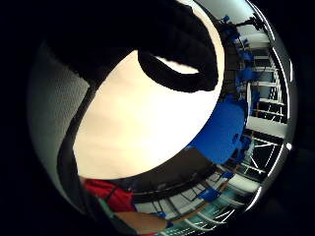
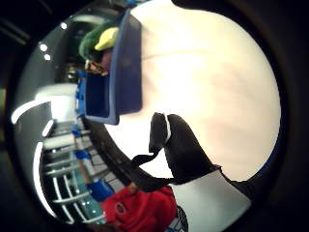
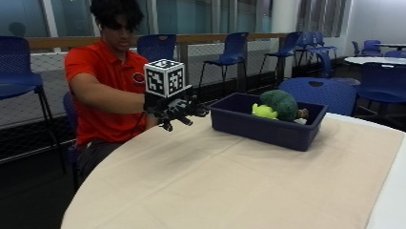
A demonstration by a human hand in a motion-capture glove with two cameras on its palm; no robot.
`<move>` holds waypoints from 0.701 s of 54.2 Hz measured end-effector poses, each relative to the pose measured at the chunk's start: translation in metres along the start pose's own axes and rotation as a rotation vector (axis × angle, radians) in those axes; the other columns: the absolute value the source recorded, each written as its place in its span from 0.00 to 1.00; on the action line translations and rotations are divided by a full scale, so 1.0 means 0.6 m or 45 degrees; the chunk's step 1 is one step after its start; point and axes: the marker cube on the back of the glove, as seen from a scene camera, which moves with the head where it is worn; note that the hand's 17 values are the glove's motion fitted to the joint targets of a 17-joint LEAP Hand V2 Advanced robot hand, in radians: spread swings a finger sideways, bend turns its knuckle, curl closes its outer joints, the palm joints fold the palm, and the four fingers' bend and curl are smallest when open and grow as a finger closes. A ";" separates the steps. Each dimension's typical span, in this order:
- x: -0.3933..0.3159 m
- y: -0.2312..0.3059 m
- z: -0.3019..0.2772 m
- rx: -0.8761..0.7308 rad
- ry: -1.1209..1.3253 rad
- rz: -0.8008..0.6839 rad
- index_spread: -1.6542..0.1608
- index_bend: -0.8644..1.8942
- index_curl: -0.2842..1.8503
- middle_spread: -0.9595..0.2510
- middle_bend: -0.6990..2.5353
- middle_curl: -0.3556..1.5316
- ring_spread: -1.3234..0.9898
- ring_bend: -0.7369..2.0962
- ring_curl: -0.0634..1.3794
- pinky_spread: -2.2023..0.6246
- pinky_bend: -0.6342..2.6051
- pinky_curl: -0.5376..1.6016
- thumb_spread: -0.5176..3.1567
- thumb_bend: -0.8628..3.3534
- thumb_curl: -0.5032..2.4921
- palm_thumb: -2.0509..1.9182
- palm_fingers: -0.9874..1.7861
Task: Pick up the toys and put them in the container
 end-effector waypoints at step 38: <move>0.057 0.051 -0.035 0.069 -0.063 0.045 0.71 0.37 0.28 0.75 0.25 0.27 0.59 0.32 0.19 0.82 0.52 0.40 0.49 0.20 0.28 0.53 0.29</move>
